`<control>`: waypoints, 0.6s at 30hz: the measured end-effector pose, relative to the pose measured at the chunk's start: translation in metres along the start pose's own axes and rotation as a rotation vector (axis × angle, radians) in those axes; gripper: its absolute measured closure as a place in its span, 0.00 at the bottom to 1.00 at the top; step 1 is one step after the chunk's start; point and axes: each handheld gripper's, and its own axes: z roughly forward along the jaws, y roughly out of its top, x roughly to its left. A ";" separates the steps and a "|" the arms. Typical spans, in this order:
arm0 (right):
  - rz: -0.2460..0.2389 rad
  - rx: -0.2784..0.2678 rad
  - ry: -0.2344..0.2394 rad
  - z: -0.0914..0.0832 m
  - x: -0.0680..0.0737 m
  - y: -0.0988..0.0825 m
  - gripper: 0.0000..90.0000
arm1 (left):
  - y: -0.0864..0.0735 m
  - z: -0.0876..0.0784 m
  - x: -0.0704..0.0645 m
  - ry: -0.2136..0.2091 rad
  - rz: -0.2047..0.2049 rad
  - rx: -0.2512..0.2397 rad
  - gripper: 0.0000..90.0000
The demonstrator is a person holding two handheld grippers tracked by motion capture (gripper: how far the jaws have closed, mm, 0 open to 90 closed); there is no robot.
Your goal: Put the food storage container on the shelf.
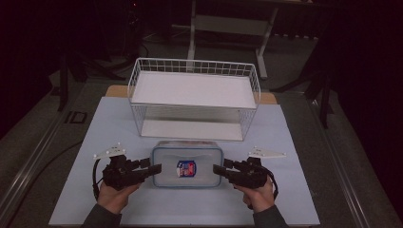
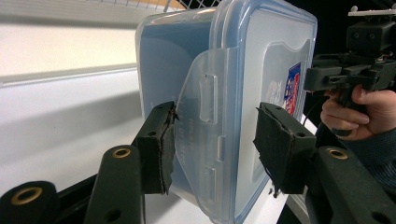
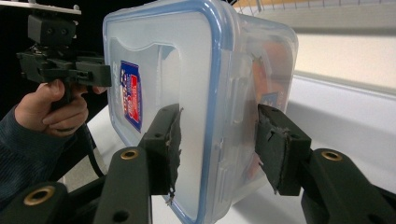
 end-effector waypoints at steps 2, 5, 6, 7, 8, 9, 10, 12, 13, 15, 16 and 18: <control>-0.004 -0.002 0.000 -0.001 0.000 0.001 0.57 | 0.003 0.000 -0.002 0.001 0.007 -0.004 0.54; -0.014 -0.006 -0.002 -0.003 0.001 0.004 0.57 | 0.007 0.000 -0.003 -0.001 0.016 -0.004 0.54; -0.016 -0.010 -0.003 -0.005 0.001 0.006 0.57 | 0.008 0.000 -0.004 -0.001 0.018 -0.004 0.54; -0.016 -0.010 -0.003 -0.005 0.001 0.006 0.57 | 0.009 0.000 -0.004 -0.001 0.021 -0.007 0.54; -0.018 -0.012 -0.003 -0.005 0.001 0.007 0.57 | 0.011 0.000 -0.005 -0.002 0.023 -0.007 0.54; -0.022 -0.018 -0.003 -0.006 0.001 0.010 0.57 | 0.012 0.000 -0.005 -0.001 0.028 -0.008 0.54; -0.024 -0.019 -0.003 -0.007 0.002 0.011 0.57 | 0.014 0.000 -0.006 -0.002 0.027 -0.009 0.54; -0.029 -0.025 -0.004 -0.008 0.002 0.014 0.57 | 0.017 0.000 -0.007 -0.002 0.035 -0.013 0.54; -0.031 -0.026 -0.004 -0.009 0.002 0.015 0.57 | 0.019 0.000 -0.007 -0.002 0.035 -0.014 0.54; -0.037 -0.030 -0.005 -0.009 0.003 0.018 0.57 | 0.023 -0.002 -0.008 -0.001 0.044 -0.018 0.54; -0.037 -0.030 -0.005 -0.009 0.003 0.018 0.57 | 0.023 -0.002 -0.008 -0.001 0.044 -0.018 0.54; -0.040 -0.035 -0.003 -0.009 0.004 0.021 0.57 | 0.026 -0.003 -0.009 0.001 0.049 -0.022 0.54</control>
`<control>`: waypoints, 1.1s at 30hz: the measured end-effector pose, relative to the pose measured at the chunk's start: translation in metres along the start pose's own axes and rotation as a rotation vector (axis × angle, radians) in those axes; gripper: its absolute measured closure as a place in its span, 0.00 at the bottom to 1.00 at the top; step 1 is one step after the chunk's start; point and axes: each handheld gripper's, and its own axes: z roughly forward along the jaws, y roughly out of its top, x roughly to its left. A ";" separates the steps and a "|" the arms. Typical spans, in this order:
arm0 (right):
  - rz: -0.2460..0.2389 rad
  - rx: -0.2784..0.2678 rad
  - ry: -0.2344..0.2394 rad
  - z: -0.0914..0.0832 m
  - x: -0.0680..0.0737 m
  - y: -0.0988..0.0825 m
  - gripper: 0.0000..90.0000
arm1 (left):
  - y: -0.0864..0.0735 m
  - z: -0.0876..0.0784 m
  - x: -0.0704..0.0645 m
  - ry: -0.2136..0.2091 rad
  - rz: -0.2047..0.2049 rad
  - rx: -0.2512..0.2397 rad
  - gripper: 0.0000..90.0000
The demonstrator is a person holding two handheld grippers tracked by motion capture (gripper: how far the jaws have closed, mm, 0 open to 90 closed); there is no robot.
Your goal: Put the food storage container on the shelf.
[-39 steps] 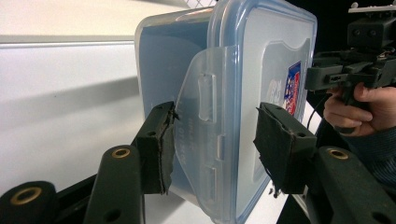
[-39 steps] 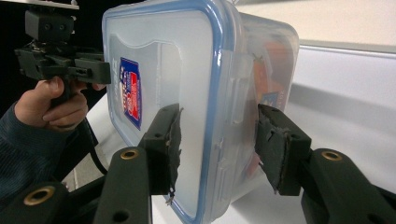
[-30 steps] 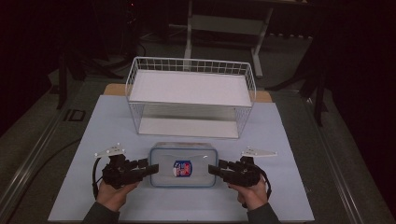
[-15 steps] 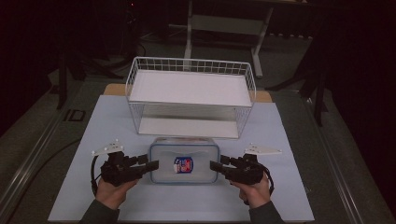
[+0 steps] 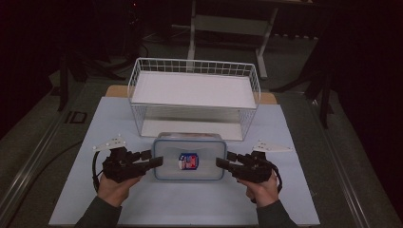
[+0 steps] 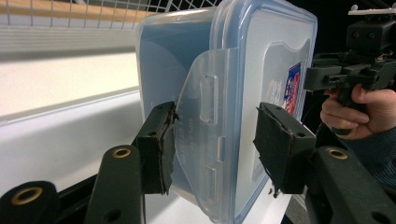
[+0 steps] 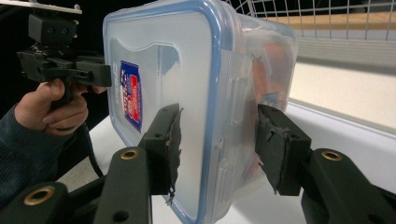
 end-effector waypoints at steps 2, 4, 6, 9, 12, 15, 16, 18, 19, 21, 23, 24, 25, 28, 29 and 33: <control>-0.006 -0.002 0.001 -0.001 0.001 0.003 0.57 | 0.003 -0.001 -0.001 0.000 0.004 -0.004 0.54; -0.010 -0.008 0.001 -0.001 0.001 0.006 0.57 | 0.006 -0.002 -0.001 0.000 0.008 -0.007 0.54; -0.016 -0.015 0.001 -0.002 0.002 0.012 0.57 | 0.009 -0.002 -0.001 -0.003 0.008 -0.012 0.54; -0.025 -0.018 -0.001 -0.002 0.004 0.018 0.57 | 0.014 -0.004 -0.001 -0.004 0.016 -0.015 0.54; -0.029 -0.019 -0.001 -0.003 0.004 0.020 0.57 | 0.019 -0.005 -0.002 -0.006 0.020 -0.023 0.54; -0.041 -0.024 -0.003 -0.004 0.005 0.027 0.57 | 0.023 -0.005 -0.002 -0.006 0.025 -0.026 0.54; -0.045 -0.026 -0.005 -0.004 0.005 0.030 0.57 | 0.026 -0.005 -0.002 -0.006 0.027 -0.029 0.54; -0.045 -0.027 -0.004 -0.004 0.005 0.031 0.57 | 0.027 -0.006 -0.002 -0.007 0.027 -0.031 0.55; -0.050 -0.029 -0.003 -0.004 0.005 0.032 0.57 | 0.028 -0.006 -0.002 -0.006 0.030 -0.032 0.54; -0.052 -0.032 -0.004 -0.005 0.005 0.035 0.57 | 0.031 -0.006 -0.003 -0.005 0.032 -0.035 0.54; -0.053 -0.036 -0.003 -0.005 0.006 0.038 0.57 | 0.033 -0.006 -0.003 -0.006 0.037 -0.038 0.54; -0.055 -0.038 -0.004 -0.006 0.006 0.038 0.57 | 0.035 -0.006 -0.003 -0.006 0.039 -0.040 0.55; -0.056 -0.040 -0.003 -0.006 0.006 0.040 0.57 | 0.036 -0.007 -0.004 -0.007 0.039 -0.042 0.54; -0.058 -0.044 -0.005 -0.006 0.006 0.043 0.57 | 0.039 -0.007 -0.004 -0.008 0.039 -0.047 0.54; -0.066 -0.046 -0.006 -0.007 0.007 0.046 0.57 | 0.040 -0.007 -0.004 -0.008 0.041 -0.047 0.55; -0.073 -0.049 -0.007 -0.007 0.007 0.050 0.57 | 0.044 -0.008 -0.003 -0.010 0.041 -0.056 0.54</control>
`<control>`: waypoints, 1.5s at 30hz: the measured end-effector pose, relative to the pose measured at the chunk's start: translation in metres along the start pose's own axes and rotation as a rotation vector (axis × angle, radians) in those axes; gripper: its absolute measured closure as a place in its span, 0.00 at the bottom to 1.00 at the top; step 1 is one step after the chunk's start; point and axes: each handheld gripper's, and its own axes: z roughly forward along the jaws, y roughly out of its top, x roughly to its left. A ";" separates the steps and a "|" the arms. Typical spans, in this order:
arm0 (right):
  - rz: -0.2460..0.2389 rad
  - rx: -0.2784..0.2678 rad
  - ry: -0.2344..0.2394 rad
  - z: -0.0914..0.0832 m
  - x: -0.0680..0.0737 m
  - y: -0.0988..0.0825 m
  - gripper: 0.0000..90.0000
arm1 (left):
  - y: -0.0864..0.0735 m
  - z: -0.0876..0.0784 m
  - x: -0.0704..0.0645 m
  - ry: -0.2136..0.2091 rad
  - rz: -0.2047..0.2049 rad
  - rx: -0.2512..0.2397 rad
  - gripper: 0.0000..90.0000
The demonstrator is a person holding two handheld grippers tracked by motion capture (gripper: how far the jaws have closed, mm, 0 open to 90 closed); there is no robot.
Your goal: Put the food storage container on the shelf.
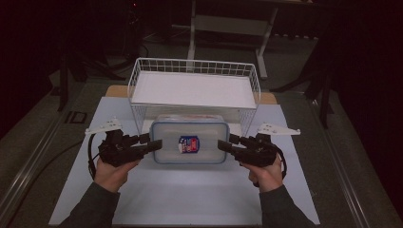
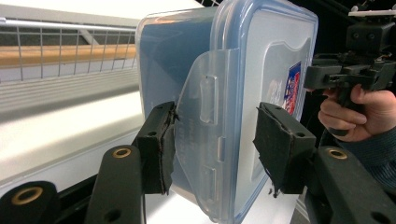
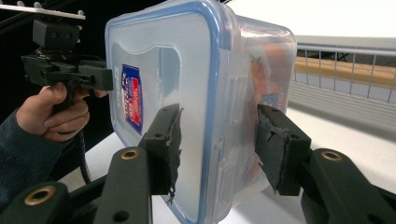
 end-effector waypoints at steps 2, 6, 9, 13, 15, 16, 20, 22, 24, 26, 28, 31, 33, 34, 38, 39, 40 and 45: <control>-0.003 -0.001 0.000 0.000 0.000 0.003 0.57 | 0.002 0.000 0.000 0.001 0.002 -0.003 0.55; -0.012 -0.003 0.001 0.000 -0.001 0.009 0.57 | 0.006 0.000 0.000 0.001 0.005 -0.012 0.55; -0.015 -0.005 -0.001 -0.001 -0.001 0.012 0.57 | 0.009 0.001 0.000 -0.002 0.007 -0.016 0.55; -0.022 -0.009 -0.001 -0.002 -0.001 0.017 0.57 | 0.014 0.001 -0.001 -0.001 0.015 -0.021 0.55; -0.023 -0.013 -0.001 -0.002 -0.001 0.019 0.57 | 0.016 0.000 -0.001 0.001 0.021 -0.022 0.55; -0.025 -0.015 -0.001 -0.002 -0.001 0.020 0.57 | 0.017 0.000 -0.002 0.001 0.021 -0.025 0.55; -0.027 -0.020 0.001 -0.003 -0.002 0.023 0.57 | 0.022 0.000 -0.002 0.003 0.029 -0.028 0.55; -0.029 -0.021 -0.001 -0.003 -0.002 0.024 0.57 | 0.023 0.000 -0.002 0.003 0.030 -0.029 0.54; -0.032 -0.025 -0.001 -0.003 -0.002 0.026 0.57 | 0.025 0.001 -0.002 0.002 0.030 -0.033 0.54; -0.033 -0.027 -0.002 -0.003 -0.003 0.027 0.57 | 0.027 0.001 -0.002 0.002 0.032 -0.037 0.54; -0.034 -0.029 -0.001 -0.003 -0.003 0.029 0.57 | 0.028 0.001 -0.001 0.002 0.034 -0.041 0.54; -0.039 -0.028 -0.002 -0.003 -0.004 0.032 0.57 | 0.030 0.002 -0.001 0.003 0.035 -0.047 0.54; -0.041 -0.032 0.000 -0.002 -0.004 0.034 0.57 | 0.032 0.001 -0.001 0.005 0.037 -0.050 0.54; -0.045 -0.033 0.000 -0.002 -0.005 0.035 0.57 | 0.033 0.001 -0.001 0.005 0.040 -0.050 0.54; -0.048 -0.039 0.001 -0.002 -0.005 0.039 0.57 | 0.038 0.001 -0.001 0.009 0.047 -0.056 0.54; -0.050 -0.042 0.000 -0.001 -0.005 0.040 0.57 | 0.040 0.001 -0.001 0.008 0.050 -0.056 0.54; -0.051 -0.044 0.000 -0.001 -0.005 0.041 0.57 | 0.041 0.001 -0.001 0.008 0.051 -0.060 0.54; -0.057 -0.058 0.001 -0.002 -0.006 0.047 0.57 | 0.049 0.001 -0.002 0.010 0.066 -0.069 0.54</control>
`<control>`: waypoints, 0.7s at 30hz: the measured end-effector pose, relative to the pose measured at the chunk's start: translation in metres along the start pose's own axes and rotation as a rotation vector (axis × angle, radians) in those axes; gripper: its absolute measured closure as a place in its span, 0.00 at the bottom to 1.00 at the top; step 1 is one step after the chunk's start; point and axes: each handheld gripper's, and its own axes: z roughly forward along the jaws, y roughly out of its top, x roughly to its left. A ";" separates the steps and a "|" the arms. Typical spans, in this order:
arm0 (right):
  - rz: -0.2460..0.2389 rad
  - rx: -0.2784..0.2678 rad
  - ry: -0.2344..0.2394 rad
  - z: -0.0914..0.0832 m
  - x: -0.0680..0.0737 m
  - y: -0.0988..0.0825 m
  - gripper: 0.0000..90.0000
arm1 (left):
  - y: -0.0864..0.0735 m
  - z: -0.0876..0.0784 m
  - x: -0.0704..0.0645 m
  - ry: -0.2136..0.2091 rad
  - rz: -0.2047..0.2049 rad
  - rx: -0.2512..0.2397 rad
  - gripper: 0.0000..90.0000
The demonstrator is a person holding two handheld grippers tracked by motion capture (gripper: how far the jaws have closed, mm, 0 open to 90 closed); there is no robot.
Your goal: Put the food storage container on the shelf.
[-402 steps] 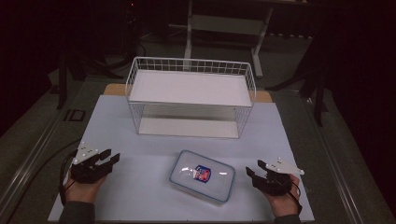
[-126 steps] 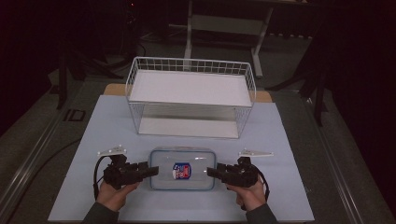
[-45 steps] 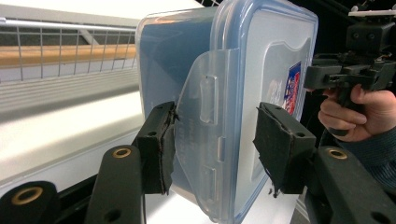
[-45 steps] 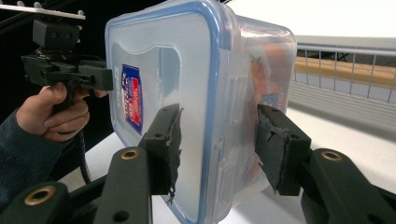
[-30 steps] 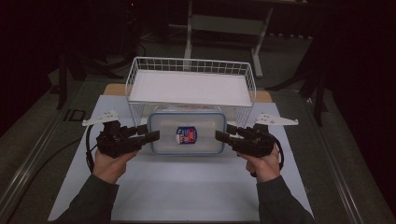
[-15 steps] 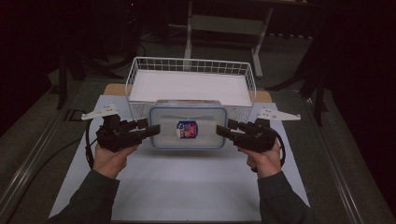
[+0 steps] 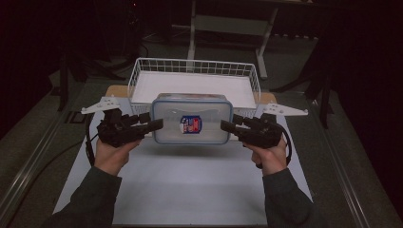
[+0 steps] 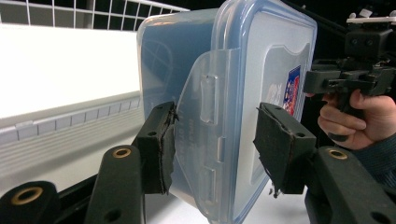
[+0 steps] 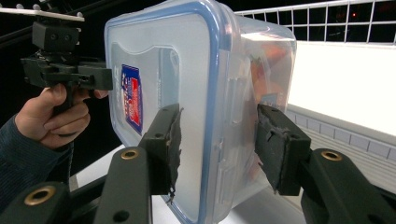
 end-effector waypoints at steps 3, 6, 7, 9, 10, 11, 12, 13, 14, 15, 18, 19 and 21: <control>-0.006 -0.007 -0.002 -0.001 -0.001 0.004 0.57 | 0.003 0.001 0.000 -0.001 0.005 -0.004 0.54; -0.010 -0.010 -0.004 0.000 -0.001 0.007 0.57 | 0.007 0.001 0.001 -0.002 0.009 -0.008 0.54; -0.011 -0.010 -0.004 0.000 -0.001 0.008 0.57 | 0.008 0.001 0.001 -0.003 0.009 -0.013 0.54; -0.014 -0.016 -0.002 0.000 -0.002 0.011 0.57 | 0.010 0.001 0.002 -0.003 0.013 -0.021 0.54; -0.014 -0.016 -0.002 0.000 -0.002 0.011 0.57 | 0.011 0.001 0.002 -0.003 0.015 -0.021 0.54; -0.014 -0.018 -0.001 0.000 -0.002 0.012 0.58 | 0.012 0.002 0.003 -0.002 0.015 -0.022 0.54; -0.018 -0.019 -0.001 0.001 -0.003 0.013 0.58 | 0.013 0.002 0.003 -0.003 0.012 -0.024 0.54; -0.016 -0.019 -0.001 0.001 -0.004 0.014 0.58 | 0.014 0.003 0.004 -0.002 0.012 -0.025 0.54; -0.019 -0.021 -0.002 0.002 -0.004 0.015 0.58 | 0.015 0.003 0.005 -0.002 0.010 -0.026 0.54; -0.019 -0.023 -0.003 0.002 -0.005 0.017 0.58 | 0.016 0.003 0.006 -0.003 0.008 -0.028 0.54; -0.022 -0.029 -0.003 0.003 -0.006 0.020 0.58 | 0.019 0.003 0.007 -0.003 0.008 -0.035 0.54; -0.023 -0.030 -0.004 0.003 -0.006 0.021 0.58 | 0.020 0.003 0.007 -0.004 0.008 -0.036 0.54; -0.025 -0.032 -0.004 0.004 -0.006 0.023 0.58 | 0.022 0.004 0.008 -0.004 0.008 -0.038 0.54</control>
